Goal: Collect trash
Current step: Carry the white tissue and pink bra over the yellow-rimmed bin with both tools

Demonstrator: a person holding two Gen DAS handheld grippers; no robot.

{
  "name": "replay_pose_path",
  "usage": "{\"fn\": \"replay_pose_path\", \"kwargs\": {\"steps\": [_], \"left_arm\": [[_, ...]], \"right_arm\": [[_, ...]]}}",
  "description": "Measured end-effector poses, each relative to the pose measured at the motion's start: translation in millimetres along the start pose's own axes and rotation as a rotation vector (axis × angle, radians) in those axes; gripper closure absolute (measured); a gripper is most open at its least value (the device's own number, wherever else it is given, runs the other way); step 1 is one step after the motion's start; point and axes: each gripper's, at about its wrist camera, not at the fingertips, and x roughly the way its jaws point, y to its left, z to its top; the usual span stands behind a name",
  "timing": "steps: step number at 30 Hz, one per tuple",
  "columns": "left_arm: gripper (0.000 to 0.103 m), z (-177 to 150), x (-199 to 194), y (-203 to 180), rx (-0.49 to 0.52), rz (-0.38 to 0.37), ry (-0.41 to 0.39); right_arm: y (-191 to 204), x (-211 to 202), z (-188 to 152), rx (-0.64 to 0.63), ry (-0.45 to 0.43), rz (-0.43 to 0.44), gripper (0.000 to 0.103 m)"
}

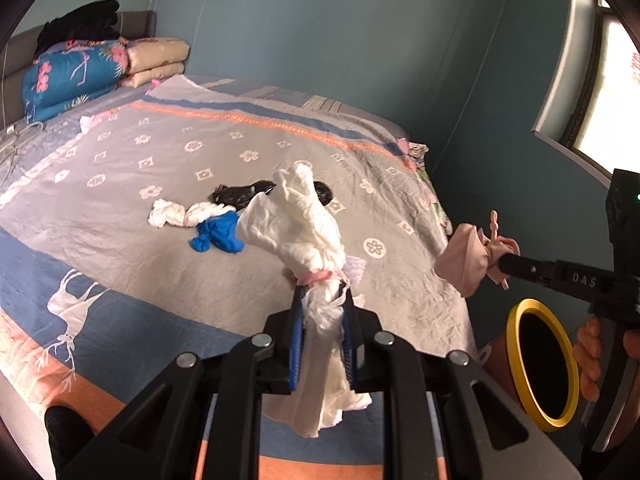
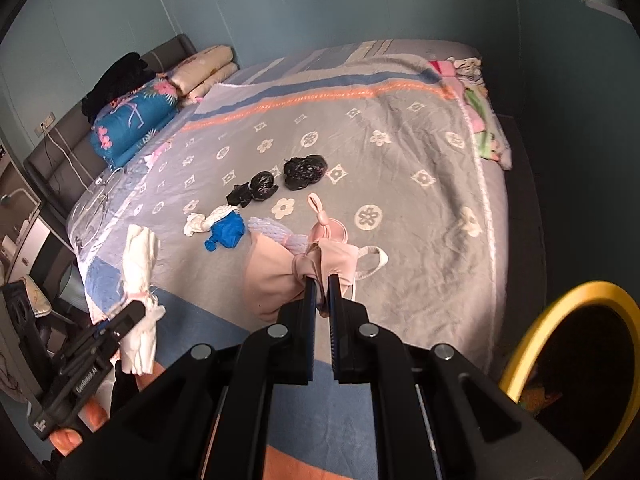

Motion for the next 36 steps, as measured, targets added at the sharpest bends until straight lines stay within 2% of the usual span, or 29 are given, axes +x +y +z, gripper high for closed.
{"fn": "replay_pose_path", "kwargs": {"steps": [6,21,36], "left_arm": [[0.088,-1,-12,-33,0.053,-0.027,-0.013],[0.088,-6,-26,-109,0.167,-0.121,-0.012],[0.088,-19,-18,-190,0.268,-0.246,0.028]], "right_arm": [[-20,-34,-13,0.015,-0.037,-0.011,0.097],[-101,-124,-36,0.124,-0.152,-0.073,0.097],[-175,-172,-65,0.232,-0.195,-0.146,0.097]]}}
